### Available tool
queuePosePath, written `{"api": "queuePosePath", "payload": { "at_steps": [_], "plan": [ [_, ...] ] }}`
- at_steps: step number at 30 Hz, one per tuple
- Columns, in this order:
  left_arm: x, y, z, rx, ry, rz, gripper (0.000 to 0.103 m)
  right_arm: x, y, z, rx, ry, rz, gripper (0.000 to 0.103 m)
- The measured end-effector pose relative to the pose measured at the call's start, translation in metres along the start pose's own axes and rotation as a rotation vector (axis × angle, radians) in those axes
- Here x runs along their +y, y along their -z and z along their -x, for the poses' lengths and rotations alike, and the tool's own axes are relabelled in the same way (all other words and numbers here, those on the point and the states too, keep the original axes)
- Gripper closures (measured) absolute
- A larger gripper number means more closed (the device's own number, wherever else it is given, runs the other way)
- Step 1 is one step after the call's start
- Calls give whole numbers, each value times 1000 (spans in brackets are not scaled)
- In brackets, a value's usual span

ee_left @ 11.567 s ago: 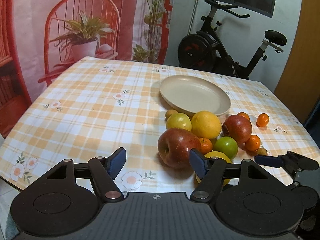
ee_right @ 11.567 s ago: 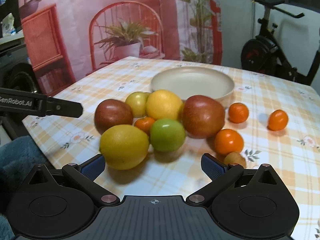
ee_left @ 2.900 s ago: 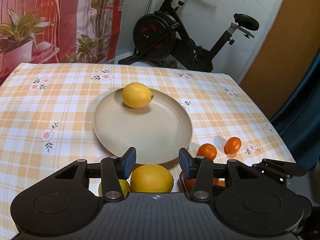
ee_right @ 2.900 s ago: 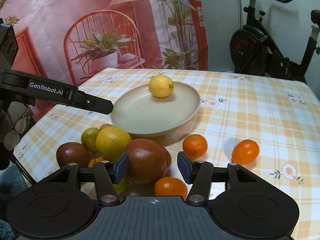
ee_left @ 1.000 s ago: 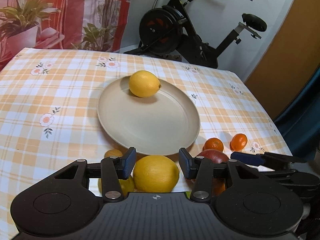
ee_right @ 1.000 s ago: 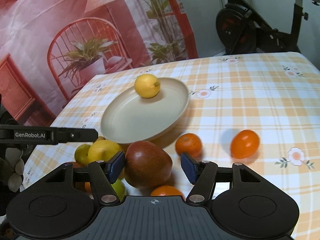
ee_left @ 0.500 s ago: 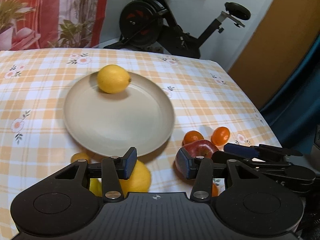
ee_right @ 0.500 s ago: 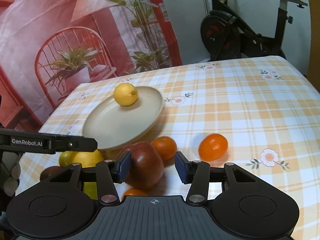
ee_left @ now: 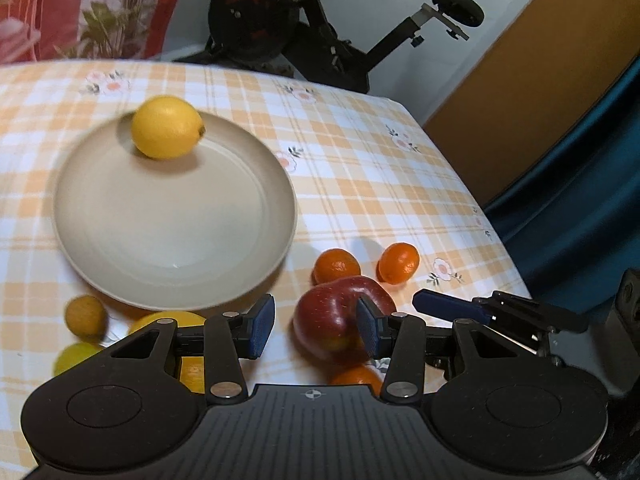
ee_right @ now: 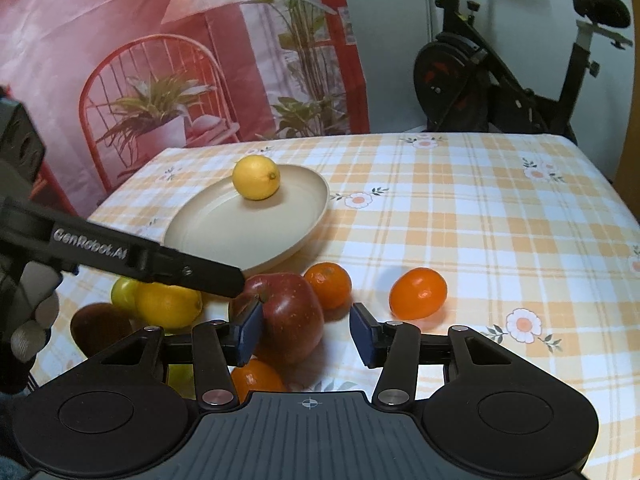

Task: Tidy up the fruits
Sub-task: 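Position the open left tool around the red apple, then close the left tool on the red apple and lift it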

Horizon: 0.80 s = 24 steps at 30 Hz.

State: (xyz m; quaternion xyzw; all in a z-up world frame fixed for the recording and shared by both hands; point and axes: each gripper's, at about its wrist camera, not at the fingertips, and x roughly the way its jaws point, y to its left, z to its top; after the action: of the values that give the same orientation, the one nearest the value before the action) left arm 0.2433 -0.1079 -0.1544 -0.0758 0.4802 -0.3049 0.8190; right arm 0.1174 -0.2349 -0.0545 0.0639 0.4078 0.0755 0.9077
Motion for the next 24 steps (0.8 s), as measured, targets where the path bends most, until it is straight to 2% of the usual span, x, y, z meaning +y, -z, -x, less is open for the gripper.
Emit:
{"api": "queuePosePath", "payload": {
  "at_steps": [10, 19, 24],
  "plan": [
    [5, -1, -12, 21, 38, 53, 59, 6, 4, -3, 24, -20, 38, 55],
    [5, -2, -15, 24, 44, 46, 62, 11, 2, -14, 50, -45, 41, 52],
    [4, -2, -17, 24, 46, 43, 62, 16, 1, -20, 67, -41, 58, 44]
  ]
}}
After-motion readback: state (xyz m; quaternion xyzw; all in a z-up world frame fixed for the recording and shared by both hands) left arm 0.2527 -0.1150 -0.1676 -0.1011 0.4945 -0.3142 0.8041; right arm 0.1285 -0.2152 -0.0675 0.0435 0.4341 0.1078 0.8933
